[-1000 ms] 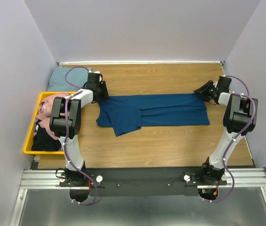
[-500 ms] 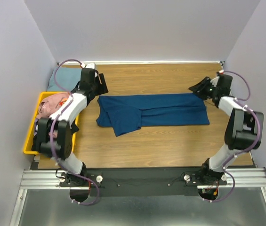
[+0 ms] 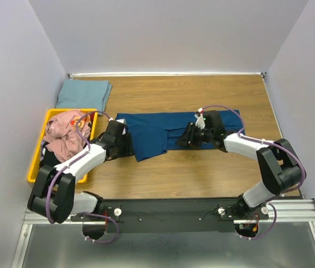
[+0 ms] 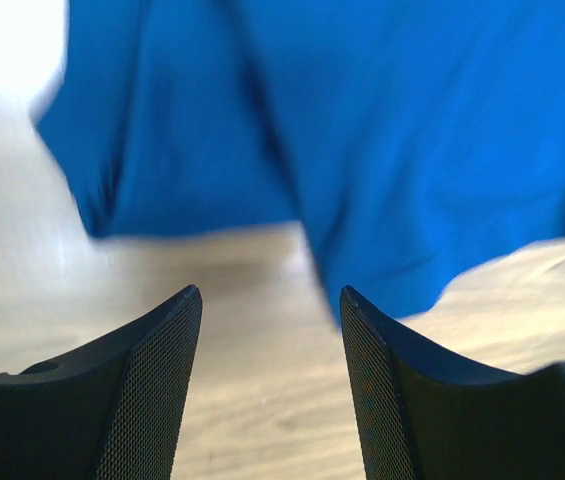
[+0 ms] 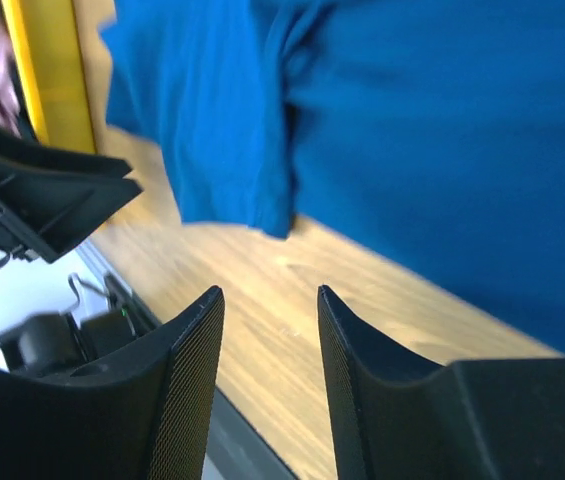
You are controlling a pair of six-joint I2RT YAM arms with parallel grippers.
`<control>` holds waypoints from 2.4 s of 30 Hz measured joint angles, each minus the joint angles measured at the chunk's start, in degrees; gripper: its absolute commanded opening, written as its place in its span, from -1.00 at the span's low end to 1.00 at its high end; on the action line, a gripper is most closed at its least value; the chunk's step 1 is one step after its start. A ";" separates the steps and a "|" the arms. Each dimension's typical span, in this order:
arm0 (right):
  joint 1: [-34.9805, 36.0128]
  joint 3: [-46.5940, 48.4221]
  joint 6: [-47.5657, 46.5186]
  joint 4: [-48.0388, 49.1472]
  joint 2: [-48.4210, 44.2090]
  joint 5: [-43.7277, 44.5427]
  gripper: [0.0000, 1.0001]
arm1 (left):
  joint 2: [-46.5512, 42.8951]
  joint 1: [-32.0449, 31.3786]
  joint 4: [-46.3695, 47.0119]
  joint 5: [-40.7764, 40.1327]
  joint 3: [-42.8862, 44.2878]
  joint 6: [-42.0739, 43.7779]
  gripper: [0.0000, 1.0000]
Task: Fold and stack the t-shirts
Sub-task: Fold the tshirt
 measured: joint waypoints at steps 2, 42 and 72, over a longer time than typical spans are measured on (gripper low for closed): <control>2.78 0.31 0.83 0.17 1.33 0.68 -0.04 | -0.02 -0.24 -0.76 0.63 -1.01 -0.61 0.29; 13.40 8.61 5.16 -2.21 13.79 16.26 -0.99 | 6.14 -4.13 0.92 3.41 0.90 -1.11 0.11; 13.40 8.76 3.17 -2.16 14.25 16.04 -0.99 | 10.56 -10.32 -4.96 0.22 5.38 -4.59 -0.50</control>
